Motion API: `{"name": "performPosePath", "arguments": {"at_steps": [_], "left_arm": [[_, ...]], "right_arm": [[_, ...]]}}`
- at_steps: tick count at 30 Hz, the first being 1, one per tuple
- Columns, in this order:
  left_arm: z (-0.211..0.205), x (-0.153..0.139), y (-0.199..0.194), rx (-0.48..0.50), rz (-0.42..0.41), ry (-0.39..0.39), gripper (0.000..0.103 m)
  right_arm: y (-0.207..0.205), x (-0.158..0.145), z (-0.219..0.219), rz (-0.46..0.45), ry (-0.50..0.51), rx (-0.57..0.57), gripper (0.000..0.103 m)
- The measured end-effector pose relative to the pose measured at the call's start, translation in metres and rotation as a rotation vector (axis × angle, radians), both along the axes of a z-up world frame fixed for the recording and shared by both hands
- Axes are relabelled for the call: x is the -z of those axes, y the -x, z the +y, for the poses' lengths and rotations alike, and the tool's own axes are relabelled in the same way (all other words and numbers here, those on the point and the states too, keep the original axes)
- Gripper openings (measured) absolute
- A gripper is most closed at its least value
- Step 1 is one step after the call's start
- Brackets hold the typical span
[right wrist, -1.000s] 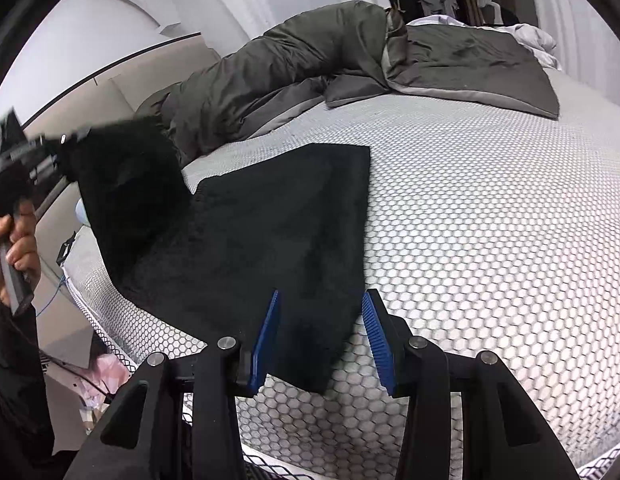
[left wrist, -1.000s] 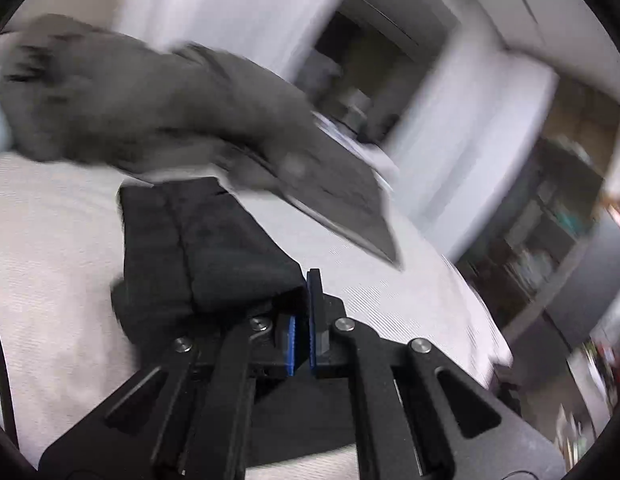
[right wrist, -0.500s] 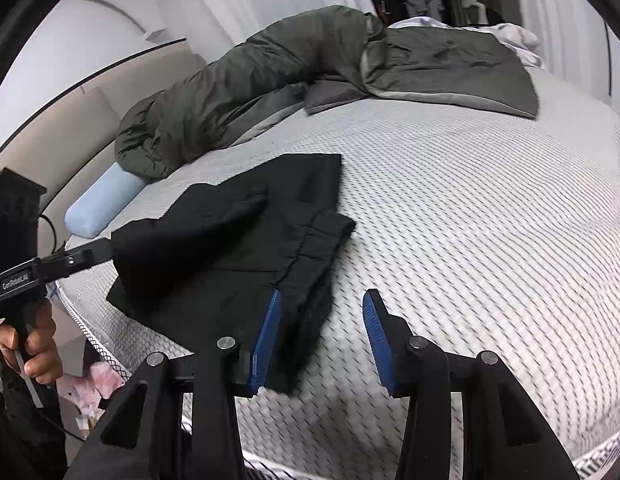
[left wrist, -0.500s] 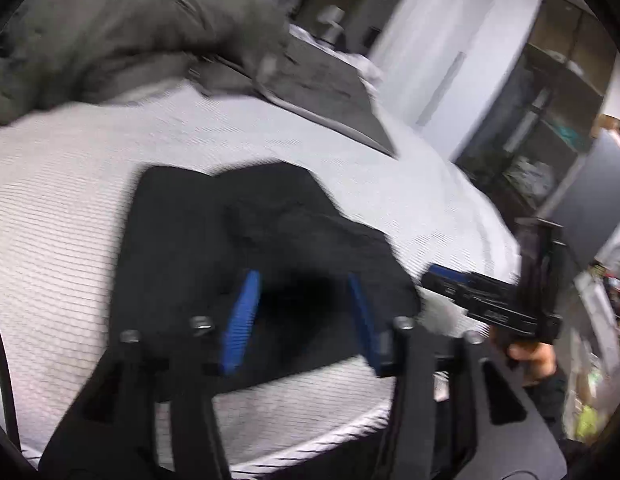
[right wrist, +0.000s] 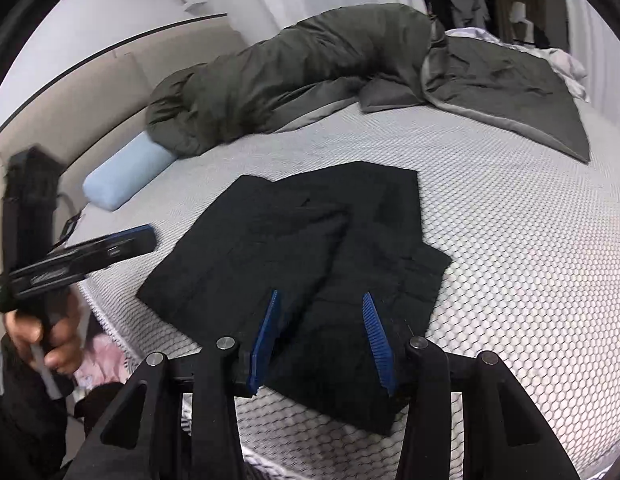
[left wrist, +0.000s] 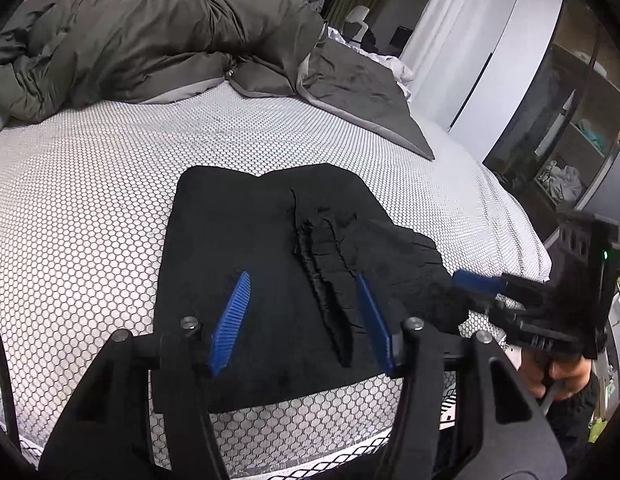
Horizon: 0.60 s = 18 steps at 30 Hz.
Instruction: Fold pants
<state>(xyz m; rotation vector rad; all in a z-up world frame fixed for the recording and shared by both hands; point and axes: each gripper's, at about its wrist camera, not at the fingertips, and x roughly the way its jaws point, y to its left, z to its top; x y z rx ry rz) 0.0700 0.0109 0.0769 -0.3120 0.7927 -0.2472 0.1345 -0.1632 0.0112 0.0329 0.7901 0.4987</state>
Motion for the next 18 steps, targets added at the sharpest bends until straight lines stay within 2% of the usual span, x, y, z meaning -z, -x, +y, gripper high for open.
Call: {"name": "performPosePath", "arguments": {"at_steps": [3, 5, 8, 10, 12, 15, 18], "left_arm": [[-0.005, 0.000, -0.009, 0.010, -0.021, 0.009, 0.056], [-0.006, 0.002, -0.014, 0.016, -0.045, 0.006, 0.071], [-0.007, 0.018, -0.022, 0.035, -0.069, -0.004, 0.073], [-0.005, 0.035, -0.025, 0.062, -0.029, -0.016, 0.073], [-0.002, 0.043, -0.029, 0.069, 0.011, -0.015, 0.073], [0.012, 0.047, -0.031, 0.069, -0.002, 0.056, 0.078], [0.020, 0.047, -0.036, 0.045, -0.014, 0.048, 0.078]], "right_arm": [[0.006, 0.011, 0.018, 0.017, 0.067, -0.054, 0.045], [0.010, 0.016, 0.031, 0.019, 0.096, -0.085, 0.045], [0.008, 0.023, 0.045, 0.049, 0.071, -0.119, 0.045], [0.009, 0.027, 0.057, 0.038, 0.051, -0.163, 0.046], [0.010, 0.034, 0.071, 0.000, 0.121, -0.156, 0.046], [0.007, 0.046, 0.087, -0.004, 0.184, -0.179, 0.047], [0.012, 0.055, 0.098, -0.008, 0.234, -0.255, 0.067]]}}
